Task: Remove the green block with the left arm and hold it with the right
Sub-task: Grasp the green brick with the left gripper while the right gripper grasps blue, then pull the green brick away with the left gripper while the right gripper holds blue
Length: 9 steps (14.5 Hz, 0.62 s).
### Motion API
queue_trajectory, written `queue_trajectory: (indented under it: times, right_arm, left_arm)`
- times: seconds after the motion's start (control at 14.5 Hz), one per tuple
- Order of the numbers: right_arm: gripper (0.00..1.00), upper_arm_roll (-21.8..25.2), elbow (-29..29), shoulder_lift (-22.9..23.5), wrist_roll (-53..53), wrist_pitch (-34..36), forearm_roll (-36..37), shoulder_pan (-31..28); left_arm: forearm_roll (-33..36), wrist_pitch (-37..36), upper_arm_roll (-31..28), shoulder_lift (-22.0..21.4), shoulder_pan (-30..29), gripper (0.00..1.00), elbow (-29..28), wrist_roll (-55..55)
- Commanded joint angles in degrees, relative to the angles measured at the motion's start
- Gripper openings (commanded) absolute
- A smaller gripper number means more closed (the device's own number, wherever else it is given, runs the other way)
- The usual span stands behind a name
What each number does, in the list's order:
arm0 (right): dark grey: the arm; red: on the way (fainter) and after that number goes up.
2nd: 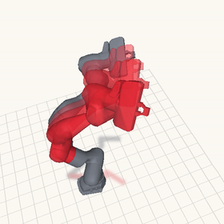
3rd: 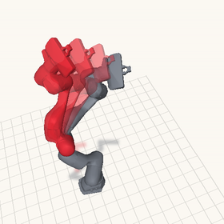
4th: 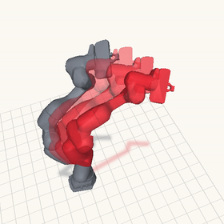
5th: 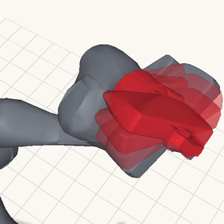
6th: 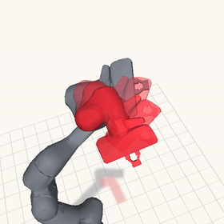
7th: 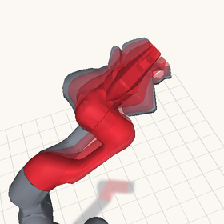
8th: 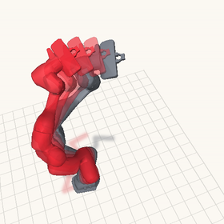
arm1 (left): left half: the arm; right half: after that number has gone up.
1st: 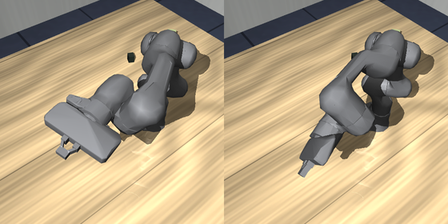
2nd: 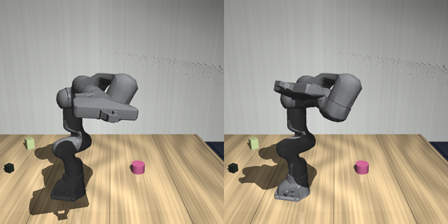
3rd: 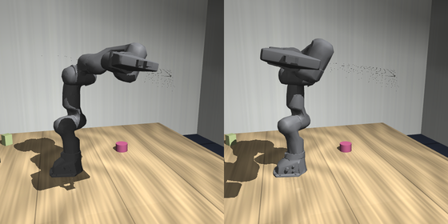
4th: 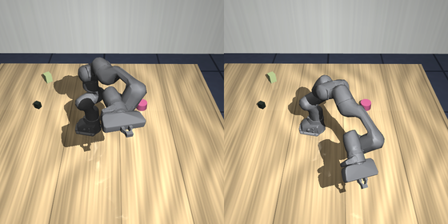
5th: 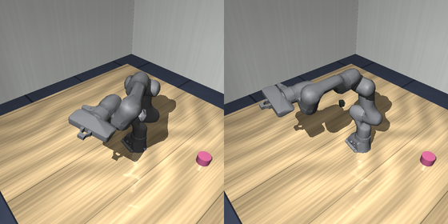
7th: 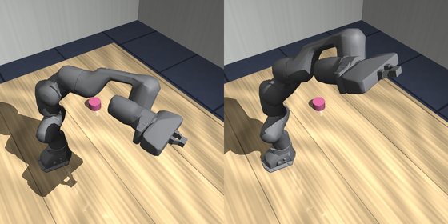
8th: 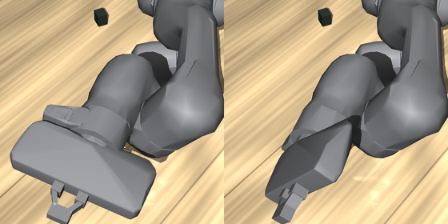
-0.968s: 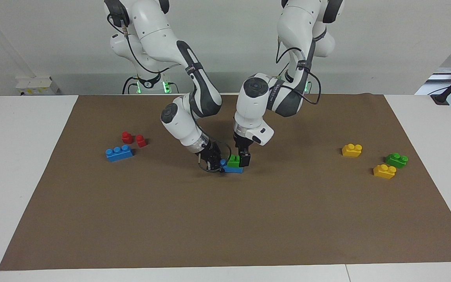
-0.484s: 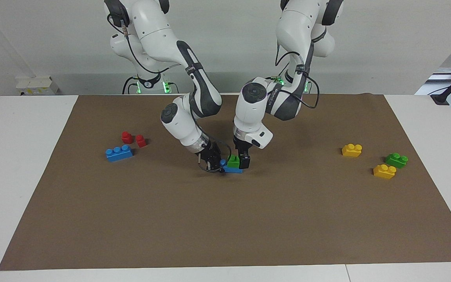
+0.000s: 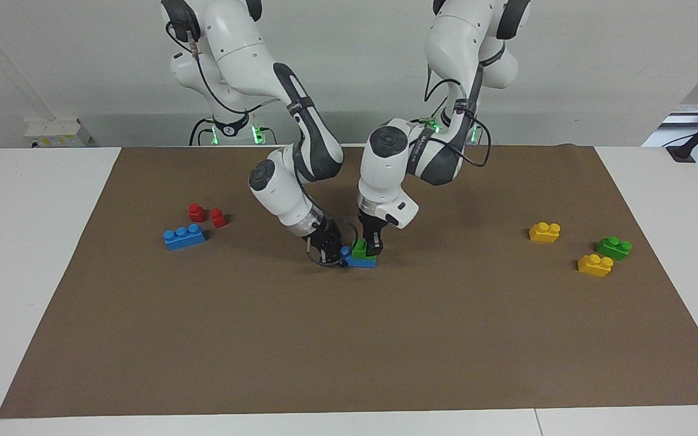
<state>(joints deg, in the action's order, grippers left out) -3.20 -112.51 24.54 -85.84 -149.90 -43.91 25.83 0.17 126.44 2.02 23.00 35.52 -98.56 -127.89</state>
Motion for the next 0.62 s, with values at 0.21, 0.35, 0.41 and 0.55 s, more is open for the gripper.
queue_trajectory:
  times: [0.21, 0.35, 0.41, 0.55]
  right_arm:
    - [0.0, -0.05, -0.08, 0.51, 2.52, -1.63, -1.88, 0.01]
    - [0.0, 0.04, -0.08, 0.51, 2.52, -1.71, -1.88, 0.01]
    - [0.0, -0.05, -0.08, 0.51, 2.52, -1.71, -1.88, 0.01]
    - [0.0, 0.03, -0.08, 0.51, 2.52, -1.71, -1.88, 0.01]
  left_arm:
    - [1.77, 1.44, -0.79, 0.73, 1.13, 0.0, 0.92, -1.57]
    - [1.77, 1.26, -0.79, 0.64, 0.87, 0.0, 1.0, -1.4]
    - [1.77, 1.0, -0.79, 0.03, 0.69, 0.0, 1.0, -1.13]
    - [1.77, 0.12, -0.97, -2.42, -0.1, 0.0, 0.92, -0.26]
